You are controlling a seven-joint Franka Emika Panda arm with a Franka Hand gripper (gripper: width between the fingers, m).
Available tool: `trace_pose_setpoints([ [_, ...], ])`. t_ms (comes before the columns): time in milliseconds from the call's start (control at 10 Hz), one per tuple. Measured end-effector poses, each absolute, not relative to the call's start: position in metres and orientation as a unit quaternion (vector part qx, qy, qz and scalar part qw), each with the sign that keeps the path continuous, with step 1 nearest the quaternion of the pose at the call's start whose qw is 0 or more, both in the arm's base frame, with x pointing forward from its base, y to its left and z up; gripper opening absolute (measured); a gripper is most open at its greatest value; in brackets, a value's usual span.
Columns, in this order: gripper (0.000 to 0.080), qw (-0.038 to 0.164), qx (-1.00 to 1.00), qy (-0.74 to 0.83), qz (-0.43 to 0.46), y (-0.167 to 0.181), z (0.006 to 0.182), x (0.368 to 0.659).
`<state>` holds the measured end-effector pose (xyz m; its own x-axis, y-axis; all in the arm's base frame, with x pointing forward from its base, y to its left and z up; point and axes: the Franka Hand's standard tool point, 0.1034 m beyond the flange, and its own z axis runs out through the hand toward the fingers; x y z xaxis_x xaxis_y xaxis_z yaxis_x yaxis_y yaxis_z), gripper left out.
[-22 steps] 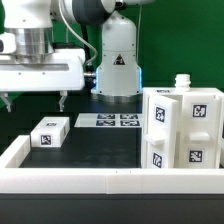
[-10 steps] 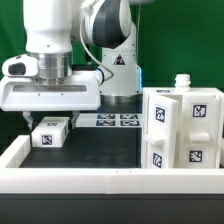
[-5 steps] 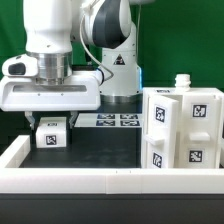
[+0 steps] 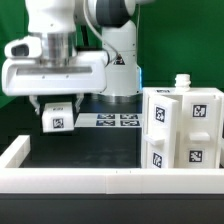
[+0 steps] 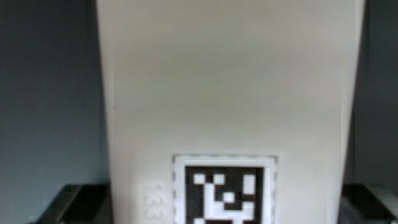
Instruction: Assemble cabinet
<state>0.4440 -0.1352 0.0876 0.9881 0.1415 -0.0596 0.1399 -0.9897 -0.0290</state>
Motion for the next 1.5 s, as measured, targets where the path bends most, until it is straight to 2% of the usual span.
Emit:
trace_pose_setpoints([
  [200, 0.0560, 0.015, -0.998, -0.066, 0.000, -0.101, 0.129, 0.465],
  [300, 0.0560, 0.020, -0.999, -0.050, 0.004, -0.086, 0.143, 0.471],
  [400, 0.0560, 0.021, -0.999, -0.043, -0.002, -0.060, 0.172, 0.491],
  [500, 0.0560, 0.017, -1.000, -0.023, 0.003, -0.042, 0.192, 0.507],
  [600, 0.0560, 0.015, -1.000, -0.026, -0.003, -0.033, 0.196, 0.524],
  [700, 0.0560, 0.012, -1.000, -0.026, 0.002, -0.032, 0.188, 0.528],
  [1100, 0.0560, 0.012, -1.000, -0.027, 0.004, -0.031, 0.186, 0.528],
  [1500, 0.0560, 0.011, -1.000, -0.015, -0.001, 0.019, 0.197, 0.563],
])
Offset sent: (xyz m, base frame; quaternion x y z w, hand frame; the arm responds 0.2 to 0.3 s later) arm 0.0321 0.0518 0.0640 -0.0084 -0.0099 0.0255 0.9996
